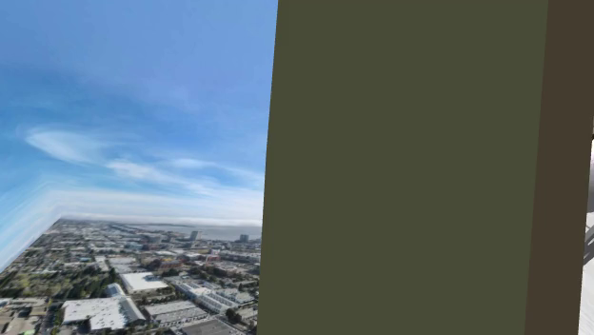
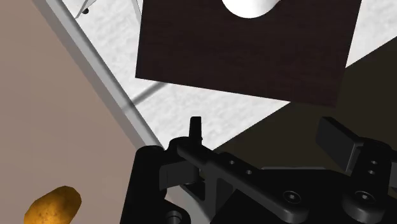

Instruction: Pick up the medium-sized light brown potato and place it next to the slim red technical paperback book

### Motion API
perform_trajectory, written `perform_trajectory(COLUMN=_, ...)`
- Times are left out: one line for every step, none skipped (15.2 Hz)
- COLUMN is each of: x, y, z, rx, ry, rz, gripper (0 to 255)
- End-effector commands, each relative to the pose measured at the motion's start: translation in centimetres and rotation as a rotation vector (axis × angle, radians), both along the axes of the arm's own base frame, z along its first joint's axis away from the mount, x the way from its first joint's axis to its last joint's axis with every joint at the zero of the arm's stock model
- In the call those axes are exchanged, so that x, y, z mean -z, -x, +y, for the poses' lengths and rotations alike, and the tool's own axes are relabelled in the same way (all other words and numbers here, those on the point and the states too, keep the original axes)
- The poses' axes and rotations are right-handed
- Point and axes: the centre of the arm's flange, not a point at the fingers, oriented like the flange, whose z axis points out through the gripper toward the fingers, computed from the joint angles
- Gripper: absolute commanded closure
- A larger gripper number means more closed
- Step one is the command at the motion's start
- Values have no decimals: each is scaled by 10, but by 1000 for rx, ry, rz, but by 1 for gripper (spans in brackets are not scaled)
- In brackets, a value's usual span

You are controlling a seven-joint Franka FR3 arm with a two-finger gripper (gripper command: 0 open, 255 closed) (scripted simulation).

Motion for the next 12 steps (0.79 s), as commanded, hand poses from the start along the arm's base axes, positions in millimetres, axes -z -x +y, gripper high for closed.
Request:
perform_trajectory(x=0, y=0, z=0, rx=0, ry=0, rz=0, gripper=0)
perform_trajectory(x=7, y=-11, z=-2, rx=24, ry=16, rz=0, gripper=0)
perform_trajectory(x=15, y=-22, z=-4, rx=47, ry=31, rz=0, gripper=0)
perform_trajectory(x=22, y=-33, z=-7, rx=71, ry=47, rz=0, gripper=0)
perform_trajectory(x=29, y=-44, z=-10, rx=95, ry=62, rz=1, gripper=0)
perform_trajectory(x=36, y=-55, z=-13, rx=118, ry=78, rz=1, gripper=0)
perform_trajectory(x=43, y=-66, z=-17, rx=142, ry=93, rz=1, gripper=0)
perform_trajectory(x=50, y=-77, z=-21, rx=165, ry=109, rz=1, gripper=0)
perform_trajectory(x=57, y=-87, z=-25, rx=189, ry=125, rz=1, gripper=0)
perform_trajectory(x=64, y=-98, z=-30, rx=213, ry=140, rz=1, gripper=0)
perform_trajectory(x=71, y=-108, z=-35, rx=236, ry=156, rz=1, gripper=0)
perform_trajectory(x=78, y=-118, z=-41, rx=260, ry=171, rz=1, gripper=0)
